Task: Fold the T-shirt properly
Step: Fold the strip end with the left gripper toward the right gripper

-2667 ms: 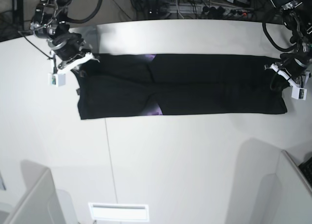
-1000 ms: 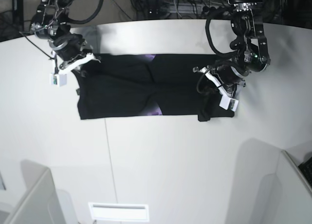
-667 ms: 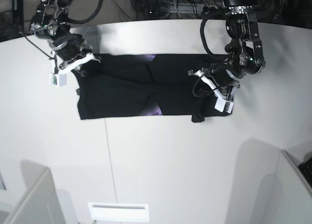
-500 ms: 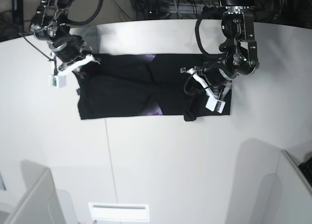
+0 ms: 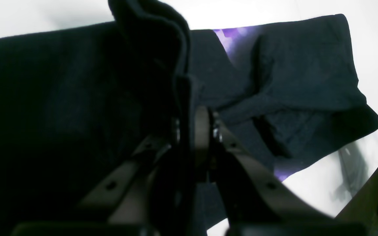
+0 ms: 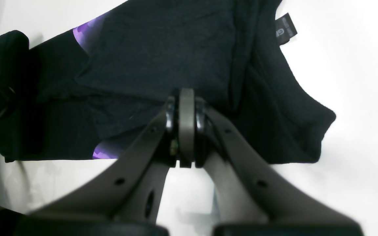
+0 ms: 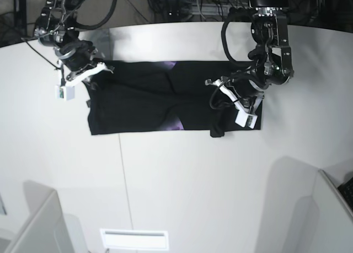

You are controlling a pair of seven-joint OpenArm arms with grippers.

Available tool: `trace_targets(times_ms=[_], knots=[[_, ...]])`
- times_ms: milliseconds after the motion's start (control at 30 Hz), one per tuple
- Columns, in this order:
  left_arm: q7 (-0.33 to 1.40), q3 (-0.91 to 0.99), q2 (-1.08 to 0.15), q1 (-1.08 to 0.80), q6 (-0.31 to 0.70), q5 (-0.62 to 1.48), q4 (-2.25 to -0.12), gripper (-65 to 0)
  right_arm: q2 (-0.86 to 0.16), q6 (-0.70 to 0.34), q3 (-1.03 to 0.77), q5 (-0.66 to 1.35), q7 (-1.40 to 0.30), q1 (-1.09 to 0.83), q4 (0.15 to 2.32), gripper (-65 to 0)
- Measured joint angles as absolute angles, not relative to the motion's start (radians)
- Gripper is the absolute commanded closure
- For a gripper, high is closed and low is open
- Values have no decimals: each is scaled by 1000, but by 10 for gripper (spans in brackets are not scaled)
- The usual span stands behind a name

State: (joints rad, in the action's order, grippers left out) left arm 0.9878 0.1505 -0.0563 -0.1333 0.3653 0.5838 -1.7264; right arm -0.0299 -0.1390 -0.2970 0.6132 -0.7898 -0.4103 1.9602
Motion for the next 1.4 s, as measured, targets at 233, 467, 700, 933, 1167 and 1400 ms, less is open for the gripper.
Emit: trace_targets(times_ms=[233, 467, 700, 933, 1167, 1400], knots=[[987, 90, -58, -133, 363, 582, -1666, 0, -30, -139, -297, 613, -790, -408, 1960, 0], [984, 97, -58, -133, 363, 582, -1666, 0, -30, -139, -297, 613, -790, -408, 1960, 0], [984, 97, -57, -133, 336, 585, -1666, 0, -30, -139, -297, 613, -790, -408, 1960, 0], [984, 97, -58, -110, 324, 585, -1666, 0, -30, -139, -297, 614, -790, -409, 1960, 0], [984, 97, -57, -112, 324, 584, -1666, 0, -30, -139, -297, 613, -789, -411, 1960, 0], [984, 97, -56, -112, 324, 584, -1666, 0, -30, -139, -297, 613, -790, -410, 1960, 0]])
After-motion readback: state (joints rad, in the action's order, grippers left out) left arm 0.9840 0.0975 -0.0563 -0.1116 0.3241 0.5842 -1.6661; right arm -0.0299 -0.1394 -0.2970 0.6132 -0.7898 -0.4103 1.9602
